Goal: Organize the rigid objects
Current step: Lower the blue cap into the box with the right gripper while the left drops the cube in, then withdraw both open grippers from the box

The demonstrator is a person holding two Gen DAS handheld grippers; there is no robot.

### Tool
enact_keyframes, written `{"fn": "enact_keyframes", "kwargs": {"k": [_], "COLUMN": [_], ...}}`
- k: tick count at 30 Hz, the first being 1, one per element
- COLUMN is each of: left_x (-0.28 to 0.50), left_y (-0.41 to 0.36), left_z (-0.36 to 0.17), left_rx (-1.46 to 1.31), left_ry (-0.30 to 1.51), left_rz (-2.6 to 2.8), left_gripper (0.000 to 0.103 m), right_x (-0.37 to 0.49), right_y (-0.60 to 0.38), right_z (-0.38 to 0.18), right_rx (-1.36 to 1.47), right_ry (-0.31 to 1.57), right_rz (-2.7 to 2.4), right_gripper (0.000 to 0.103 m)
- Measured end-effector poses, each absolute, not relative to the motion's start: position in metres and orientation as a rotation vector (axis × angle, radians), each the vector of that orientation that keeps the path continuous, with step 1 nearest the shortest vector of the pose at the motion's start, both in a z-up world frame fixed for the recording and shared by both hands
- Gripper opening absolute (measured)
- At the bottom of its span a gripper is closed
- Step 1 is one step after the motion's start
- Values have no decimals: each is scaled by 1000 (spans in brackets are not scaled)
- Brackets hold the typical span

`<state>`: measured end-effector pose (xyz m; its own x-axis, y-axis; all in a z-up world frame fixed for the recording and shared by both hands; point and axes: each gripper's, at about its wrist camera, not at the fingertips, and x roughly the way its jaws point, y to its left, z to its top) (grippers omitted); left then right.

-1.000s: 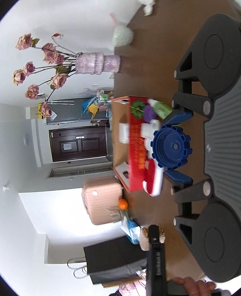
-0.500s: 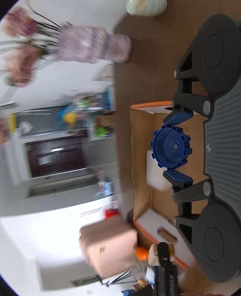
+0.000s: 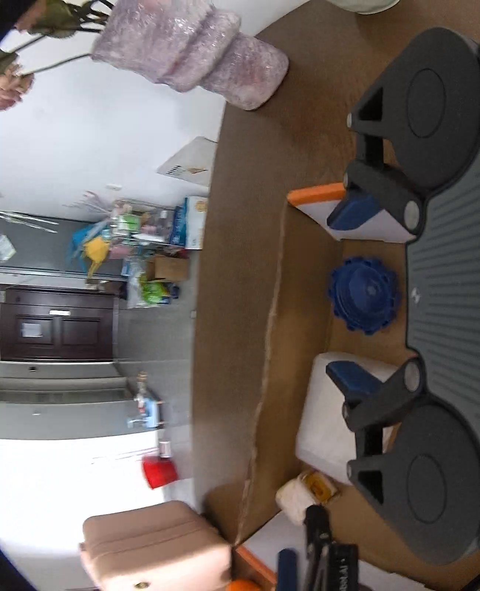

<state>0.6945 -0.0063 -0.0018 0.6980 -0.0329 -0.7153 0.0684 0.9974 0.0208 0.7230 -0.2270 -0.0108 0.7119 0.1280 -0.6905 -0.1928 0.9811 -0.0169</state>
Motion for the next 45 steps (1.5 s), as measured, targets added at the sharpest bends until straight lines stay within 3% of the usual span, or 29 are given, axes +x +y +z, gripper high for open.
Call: {"fn": "enact_keyframes", "kwargs": {"k": [12, 25, 35, 40, 45], "left_x": [606, 460, 354, 279, 203], "left_y": [7, 16, 19, 22, 18], "left_z": [76, 145, 133, 105, 69], "left_rx": [99, 108, 110, 114, 109], "left_ry": [733, 600, 443, 315, 296], "left_rz": [-20, -7, 58, 93, 94], "left_gripper": [90, 97, 97, 102, 102], "right_x": [668, 518, 395, 323, 248], "right_y": [-253, -293, -305, -301, -289], "right_z": [59, 132, 139, 113, 73], "right_rx": [-53, -29, 37, 26, 6], "right_ry": [739, 660, 468, 378, 334], "right_rz": [219, 214, 199, 192, 212], "right_gripper": [83, 89, 90, 93, 93]}}
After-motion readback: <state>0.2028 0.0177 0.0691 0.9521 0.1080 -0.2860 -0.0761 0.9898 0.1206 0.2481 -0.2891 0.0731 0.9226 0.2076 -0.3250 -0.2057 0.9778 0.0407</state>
